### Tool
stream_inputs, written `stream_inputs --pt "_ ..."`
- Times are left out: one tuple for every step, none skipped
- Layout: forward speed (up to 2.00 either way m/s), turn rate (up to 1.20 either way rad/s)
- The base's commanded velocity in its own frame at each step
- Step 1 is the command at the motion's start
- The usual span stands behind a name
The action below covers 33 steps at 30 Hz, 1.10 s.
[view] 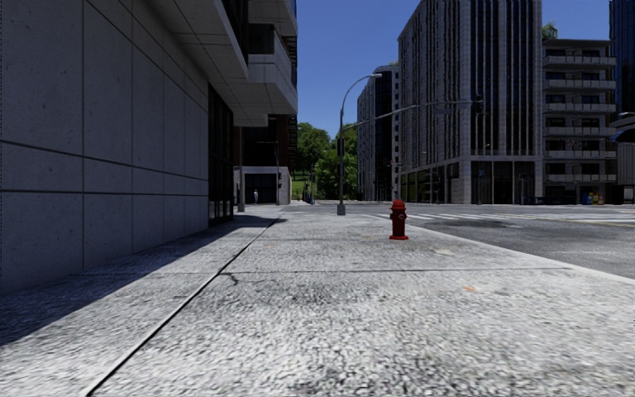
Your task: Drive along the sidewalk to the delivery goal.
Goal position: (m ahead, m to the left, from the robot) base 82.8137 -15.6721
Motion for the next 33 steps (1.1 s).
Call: stream_inputs --pt "2.0 0.0" --pt "2.0 0.0" --pt "2.0 0.0" --pt "2.0 0.0" --pt "2.0 0.0" --pt "2.0 0.0" --pt "2.0 0.0" --pt "2.0 0.0" --pt "2.0 0.0" --pt "2.0 0.0" --pt "2.0 0.0" --pt "2.0 0.0" --pt "2.0 0.0" --pt "2.0 0.0" --pt "2.0 0.0" --pt "2.0 0.0" --pt "2.0 0.0" --pt "2.0 0.0" --pt "2.0 0.0" --pt "2.0 0.0" --pt "2.0 0.0" --pt "2.0 0.0" --pt "2.0 0.0" --pt "2.0 0.0" --pt "2.0 0.0" --pt "2.0 0.0" --pt "2.0 0.0" --pt "2.0 0.0" --pt "2.0 0.0" --pt "2.0 0.0" --pt "2.0 0.0" --pt "2.0 0.0" --pt "2.0 0.0"
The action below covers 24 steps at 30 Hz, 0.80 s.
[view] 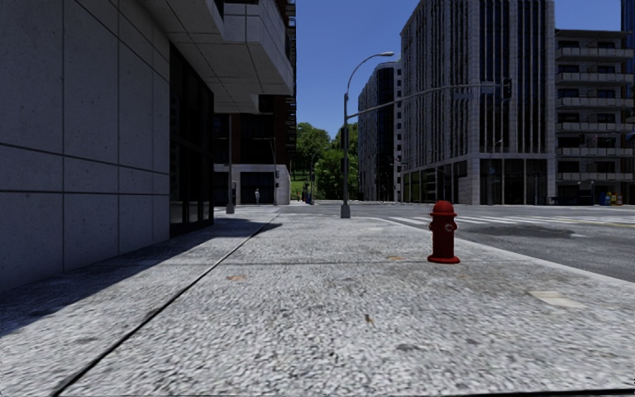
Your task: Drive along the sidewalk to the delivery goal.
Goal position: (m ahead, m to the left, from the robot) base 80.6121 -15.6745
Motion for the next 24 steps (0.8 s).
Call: stream_inputs --pt "2.0 0.0" --pt "2.0 0.0" --pt "2.0 0.0" --pt "2.0 0.0" --pt "2.0 0.0" --pt "2.0 0.0" --pt "2.0 0.0" --pt "2.0 0.0" --pt "2.0 0.0" --pt "2.0 0.0" --pt "2.0 0.0" --pt "2.0 0.0" --pt "2.0 0.0" --pt "2.0 0.0" --pt "2.0 0.0" --pt "2.0 0.0" --pt "2.0 0.0" --pt "2.0 0.0" --pt "2.0 0.0" --pt "2.0 0.0" --pt "2.0 0.0" --pt "2.0 0.0" --pt "2.0 0.0" --pt "2.0 0.0"
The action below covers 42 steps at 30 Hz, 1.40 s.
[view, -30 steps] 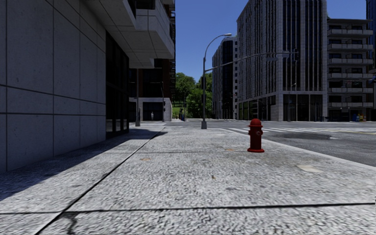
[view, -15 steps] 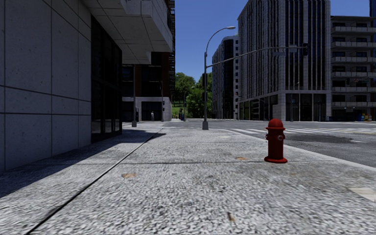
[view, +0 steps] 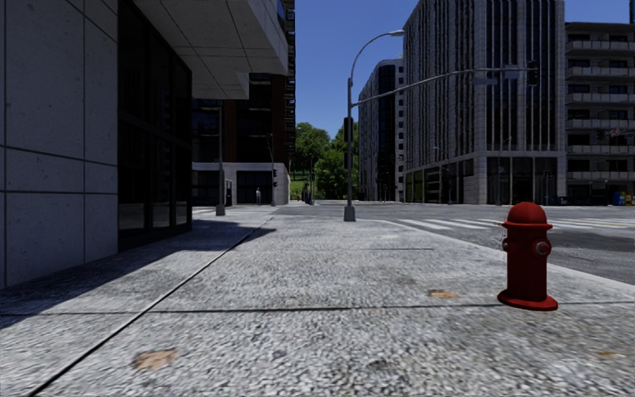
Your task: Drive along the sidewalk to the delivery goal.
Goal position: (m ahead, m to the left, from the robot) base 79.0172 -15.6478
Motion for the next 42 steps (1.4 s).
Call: stream_inputs --pt "2.0 0.0" --pt "2.0 0.0" --pt "2.0 0.0" --pt "2.0 0.0" --pt "2.0 0.0" --pt "2.0 0.0" --pt "2.0 0.0" --pt "2.0 0.0" --pt "2.0 0.0" --pt "2.0 0.0" --pt "2.0 0.0" --pt "2.0 0.0" --pt "2.0 0.0" --pt "2.0 0.0" --pt "2.0 0.0" --pt "2.0 0.0" --pt "2.0 0.0" --pt "2.0 0.0" --pt "2.0 0.0" --pt "2.0 0.0" --pt "2.0 0.0" --pt "2.0 0.0" --pt "2.0 0.0" --pt "2.0 0.0" --pt "2.0 0.0" --pt "2.0 0.0" --pt "2.0 0.0" --pt "2.0 0.0" --pt "2.0 0.0" --pt "2.0 0.0" --pt "2.0 0.0" --pt "2.0 0.0" --pt "2.0 0.0" --pt "2.0 0.0" --pt "2.0 0.0" --pt "2.0 0.0" --pt "2.0 0.0" --pt "2.0 0.0" --pt "2.0 0.0" --pt "2.0 0.0" --pt "2.0 0.0" --pt "2.0 0.0"
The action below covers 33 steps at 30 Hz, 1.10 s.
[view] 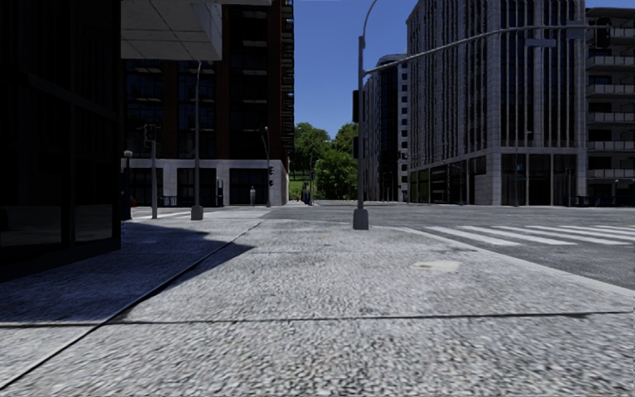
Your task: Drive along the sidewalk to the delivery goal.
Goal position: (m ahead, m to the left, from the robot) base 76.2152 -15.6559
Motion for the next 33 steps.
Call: stream_inputs --pt "2.0 0.0" --pt "2.0 0.0" --pt "2.0 0.0" --pt "2.0 0.0" --pt "2.0 0.0" --pt "2.0 0.0" --pt "2.0 0.0" --pt "2.0 0.0" --pt "2.0 0.0" --pt "2.0 0.0" --pt "2.0 0.0" --pt "2.0 0.0" --pt "2.0 0.0" --pt "2.0 0.0" --pt "2.0 0.0" --pt "2.0 0.0" --pt "2.0 0.0" --pt "2.0 0.0" --pt "2.0 0.0" --pt "2.0 0.0" --pt "2.0 0.0" --pt "2.0 0.0" --pt "2.0 0.0" --pt "2.0 0.0" --pt "2.0 0.0" --pt "2.0 0.0" --pt "2.0 0.0" --pt "2.0 0.0" --pt "2.0 0.0" --pt "2.0 -0.09" --pt "2.0 -0.2" --pt "2.0 -0.24" --pt "2.0 -0.33"
